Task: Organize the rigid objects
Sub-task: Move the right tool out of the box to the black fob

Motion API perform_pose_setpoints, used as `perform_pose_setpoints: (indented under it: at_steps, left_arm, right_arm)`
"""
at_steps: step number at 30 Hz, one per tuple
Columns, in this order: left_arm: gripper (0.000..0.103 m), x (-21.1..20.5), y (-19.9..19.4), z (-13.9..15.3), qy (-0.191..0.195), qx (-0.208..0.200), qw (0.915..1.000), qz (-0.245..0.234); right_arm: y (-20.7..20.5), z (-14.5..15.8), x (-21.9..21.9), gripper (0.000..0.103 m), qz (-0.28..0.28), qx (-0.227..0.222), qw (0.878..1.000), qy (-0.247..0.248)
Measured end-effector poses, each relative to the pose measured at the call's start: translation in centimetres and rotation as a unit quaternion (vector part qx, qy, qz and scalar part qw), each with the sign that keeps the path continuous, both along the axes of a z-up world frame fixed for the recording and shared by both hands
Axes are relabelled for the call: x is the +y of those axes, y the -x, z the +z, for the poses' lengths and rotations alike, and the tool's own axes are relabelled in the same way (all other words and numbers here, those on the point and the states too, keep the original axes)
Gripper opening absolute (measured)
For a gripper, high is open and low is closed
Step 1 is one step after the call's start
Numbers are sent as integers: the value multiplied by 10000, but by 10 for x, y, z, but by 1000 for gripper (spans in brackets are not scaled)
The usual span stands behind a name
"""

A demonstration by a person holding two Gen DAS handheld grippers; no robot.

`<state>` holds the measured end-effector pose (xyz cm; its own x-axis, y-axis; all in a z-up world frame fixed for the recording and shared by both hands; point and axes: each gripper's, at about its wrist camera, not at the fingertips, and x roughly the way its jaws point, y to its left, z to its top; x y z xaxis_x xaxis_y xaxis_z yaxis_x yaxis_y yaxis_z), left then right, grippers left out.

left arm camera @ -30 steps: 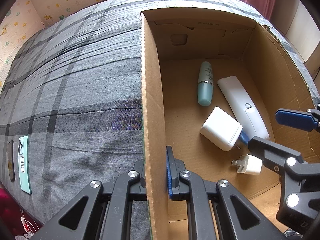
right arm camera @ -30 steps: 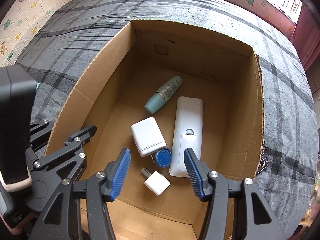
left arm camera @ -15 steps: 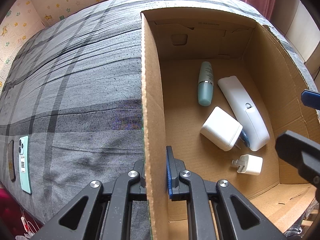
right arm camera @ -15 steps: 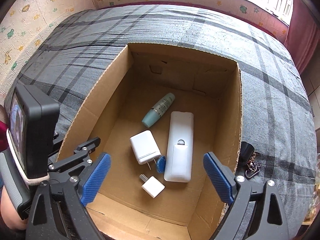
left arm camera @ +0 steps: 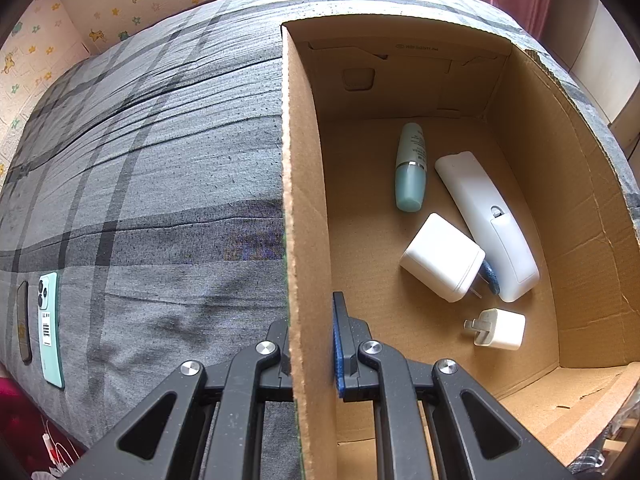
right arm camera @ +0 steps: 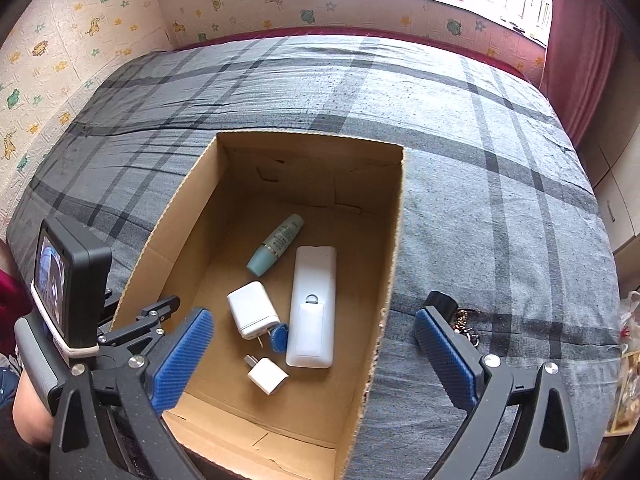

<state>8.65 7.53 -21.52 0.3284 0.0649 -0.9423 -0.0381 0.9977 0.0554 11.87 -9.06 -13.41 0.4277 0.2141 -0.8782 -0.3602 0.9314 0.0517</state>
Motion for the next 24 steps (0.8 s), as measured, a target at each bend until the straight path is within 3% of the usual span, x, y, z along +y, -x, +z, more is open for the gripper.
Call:
perform_pose_setpoints:
  at_steps: [12, 24]
  left_arm:
    - [12, 0, 0, -1, -1, 2, 10000, -3]
    - [12, -1, 0, -1, -14, 6, 10000, -8]
  right_arm:
    - [-22, 8, -63, 103, -707, -69, 9974, 143]
    - [-41, -30, -123, 103, -1310, 227, 9909, 198]
